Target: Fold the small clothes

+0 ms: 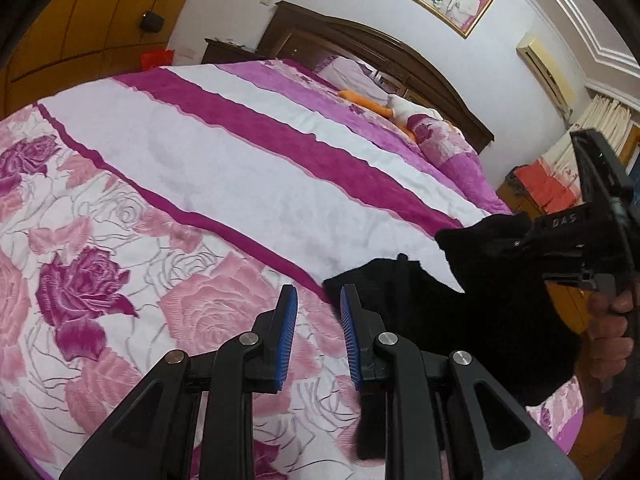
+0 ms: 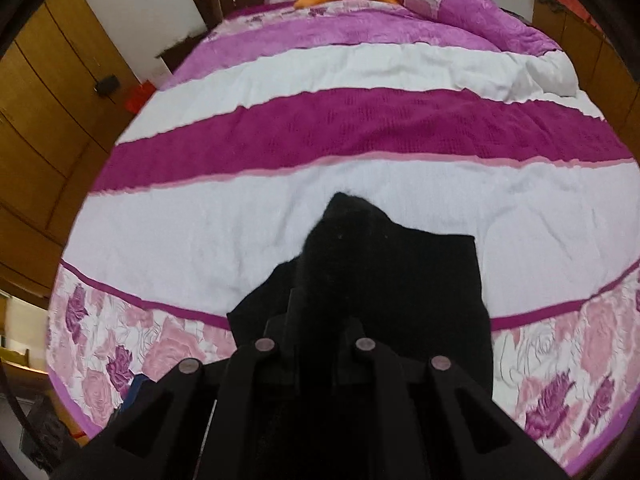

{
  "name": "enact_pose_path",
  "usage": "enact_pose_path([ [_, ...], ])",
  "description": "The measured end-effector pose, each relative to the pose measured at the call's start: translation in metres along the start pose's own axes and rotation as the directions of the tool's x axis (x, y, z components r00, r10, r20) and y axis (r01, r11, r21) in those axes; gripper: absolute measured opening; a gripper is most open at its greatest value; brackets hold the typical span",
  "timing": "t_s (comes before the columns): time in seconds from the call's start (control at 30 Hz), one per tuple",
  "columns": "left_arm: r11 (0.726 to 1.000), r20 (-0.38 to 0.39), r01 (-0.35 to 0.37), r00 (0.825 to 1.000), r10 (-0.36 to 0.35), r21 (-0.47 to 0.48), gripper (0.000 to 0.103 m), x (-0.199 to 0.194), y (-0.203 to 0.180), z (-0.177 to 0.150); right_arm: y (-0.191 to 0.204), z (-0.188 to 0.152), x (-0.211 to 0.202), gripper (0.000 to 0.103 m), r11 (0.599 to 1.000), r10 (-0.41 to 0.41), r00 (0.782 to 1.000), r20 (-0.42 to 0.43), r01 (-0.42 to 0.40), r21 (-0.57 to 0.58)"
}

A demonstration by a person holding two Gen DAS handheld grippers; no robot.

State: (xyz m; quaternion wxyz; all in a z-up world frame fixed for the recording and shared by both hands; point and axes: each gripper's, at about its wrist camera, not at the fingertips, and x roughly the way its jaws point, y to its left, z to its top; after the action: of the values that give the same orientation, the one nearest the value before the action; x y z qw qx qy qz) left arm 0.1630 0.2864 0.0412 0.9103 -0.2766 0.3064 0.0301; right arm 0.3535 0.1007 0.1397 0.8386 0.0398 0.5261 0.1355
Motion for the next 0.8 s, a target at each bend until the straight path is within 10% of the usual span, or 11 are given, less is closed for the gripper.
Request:
enact_pose_path([
  [0.6,1.0,-0.005,-0.017,1.0,0.017,-0.01,0.003,0.003,0.005,0.003,0.043,-0.038,0.087,0.01,0.991,-0.061,0.985,-0.159,0.041,-0.125],
  [0.8,1.0,-0.056,0.008,0.998,-0.01,-0.022,0.009,0.008,0.007,-0.001,0.045,-0.039,0.074,0.038,0.98,0.107,0.988,-0.115,-0.124,-0.158],
])
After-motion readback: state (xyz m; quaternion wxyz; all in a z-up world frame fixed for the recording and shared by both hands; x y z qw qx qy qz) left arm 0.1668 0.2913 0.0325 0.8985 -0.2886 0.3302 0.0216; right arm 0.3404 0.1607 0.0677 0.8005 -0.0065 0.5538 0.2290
